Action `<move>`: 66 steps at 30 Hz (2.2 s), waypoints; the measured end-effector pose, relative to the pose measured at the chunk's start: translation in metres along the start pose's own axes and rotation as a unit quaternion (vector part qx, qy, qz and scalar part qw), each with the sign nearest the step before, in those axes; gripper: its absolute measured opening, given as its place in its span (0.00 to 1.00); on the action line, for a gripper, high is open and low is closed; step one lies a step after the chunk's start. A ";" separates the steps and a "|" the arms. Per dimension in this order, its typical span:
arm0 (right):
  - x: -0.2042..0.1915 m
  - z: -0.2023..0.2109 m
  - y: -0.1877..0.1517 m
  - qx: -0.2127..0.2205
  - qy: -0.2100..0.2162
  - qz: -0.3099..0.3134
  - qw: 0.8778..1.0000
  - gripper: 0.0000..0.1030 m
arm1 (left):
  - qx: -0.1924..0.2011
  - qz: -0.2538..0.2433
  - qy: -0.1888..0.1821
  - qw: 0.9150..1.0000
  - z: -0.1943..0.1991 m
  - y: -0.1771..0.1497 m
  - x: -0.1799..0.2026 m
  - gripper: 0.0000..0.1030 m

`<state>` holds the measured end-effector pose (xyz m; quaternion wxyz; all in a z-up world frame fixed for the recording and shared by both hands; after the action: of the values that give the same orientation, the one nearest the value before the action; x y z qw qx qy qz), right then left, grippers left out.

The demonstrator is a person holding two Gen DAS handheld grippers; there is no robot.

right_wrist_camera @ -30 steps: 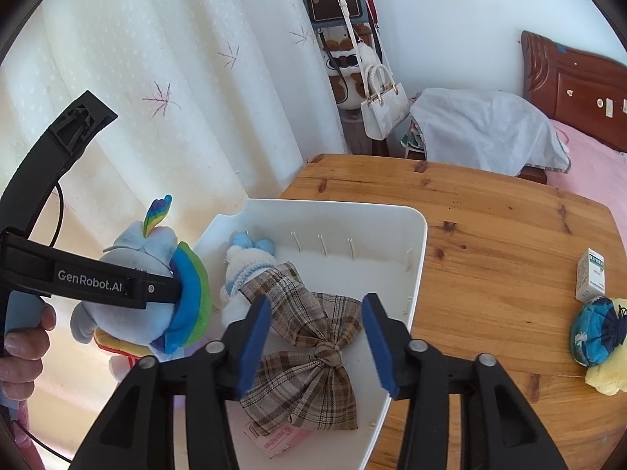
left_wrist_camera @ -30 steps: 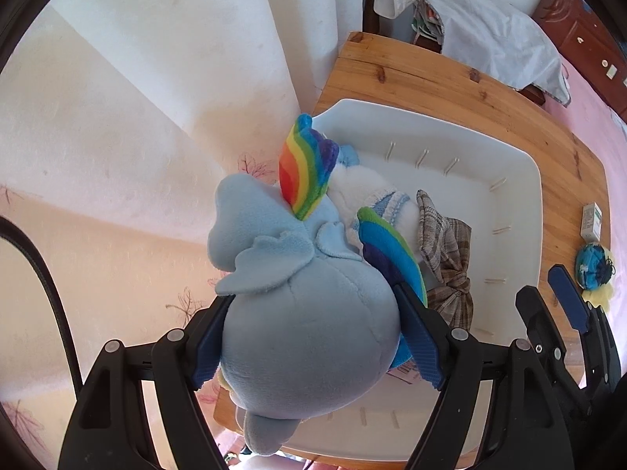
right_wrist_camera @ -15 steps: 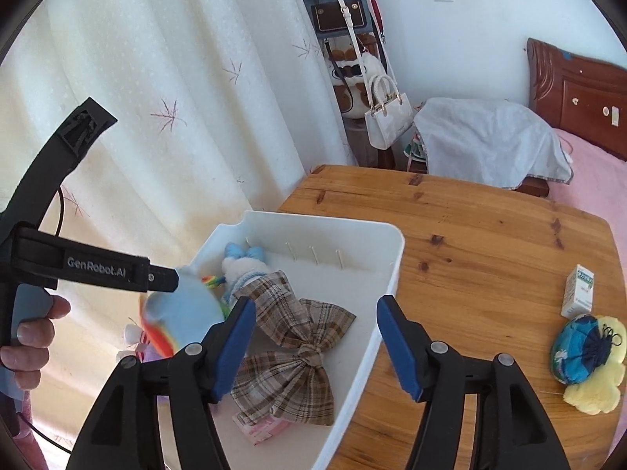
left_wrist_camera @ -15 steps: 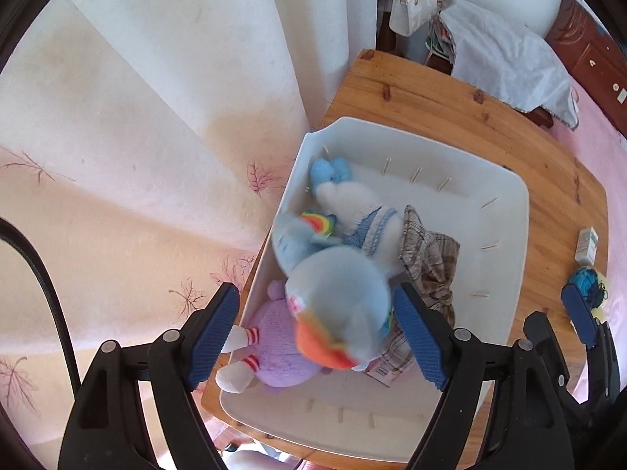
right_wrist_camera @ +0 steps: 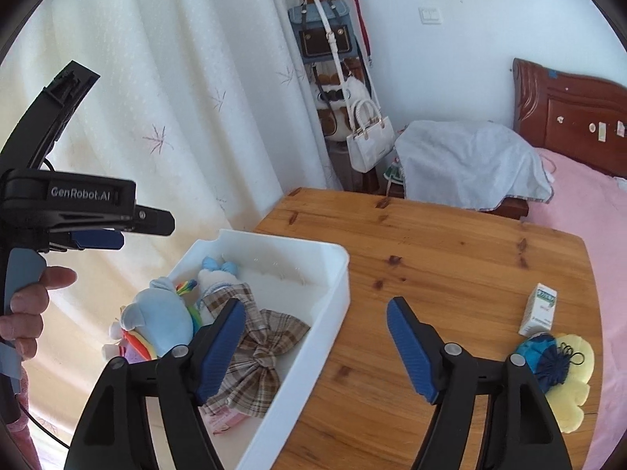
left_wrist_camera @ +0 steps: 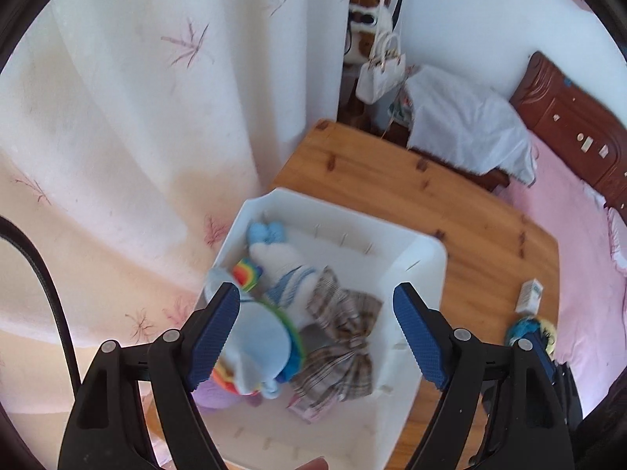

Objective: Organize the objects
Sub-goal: 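Move both tools back toward the medicine box and yellow duck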

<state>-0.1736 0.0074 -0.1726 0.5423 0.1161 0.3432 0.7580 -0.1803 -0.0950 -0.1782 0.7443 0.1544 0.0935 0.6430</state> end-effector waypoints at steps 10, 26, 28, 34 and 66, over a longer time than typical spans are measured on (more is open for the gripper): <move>0.051 0.033 -0.007 0.070 -0.062 0.019 0.995 0.78 | 0.038 -0.023 -0.071 0.996 0.012 0.006 0.060 0.81; 0.142 0.085 -0.031 0.153 -0.106 -0.026 0.982 0.78 | 0.063 -0.100 -0.102 0.988 0.009 -0.010 0.176 0.80; 0.151 0.091 -0.035 0.166 -0.104 -0.028 0.980 0.79 | 0.053 -0.118 -0.108 0.986 0.004 -0.015 0.192 0.80; 0.168 0.089 -0.051 0.161 -0.117 -0.024 0.980 0.80 | 0.024 -0.161 -0.117 0.980 -0.015 -0.032 0.239 0.80; 0.221 0.003 -0.128 -0.005 -0.120 -0.016 0.993 0.80 | -0.153 -0.340 -0.052 0.926 -0.146 -0.119 0.369 0.80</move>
<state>-0.1619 0.2310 -0.2962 0.5925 0.1977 0.2739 0.7314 -0.0620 0.2703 -0.3344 0.9366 0.0305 0.0023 0.3489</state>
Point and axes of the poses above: each gripper's, at about its wrist camera, not at the fingertips, and z roughly against the way its jaws point, x to its right, y to its top, the point moved 8 cm from there along -z, roughly the way its jaws point, and after that the axes turned 8 degrees about -x, right-handed, at the moved point
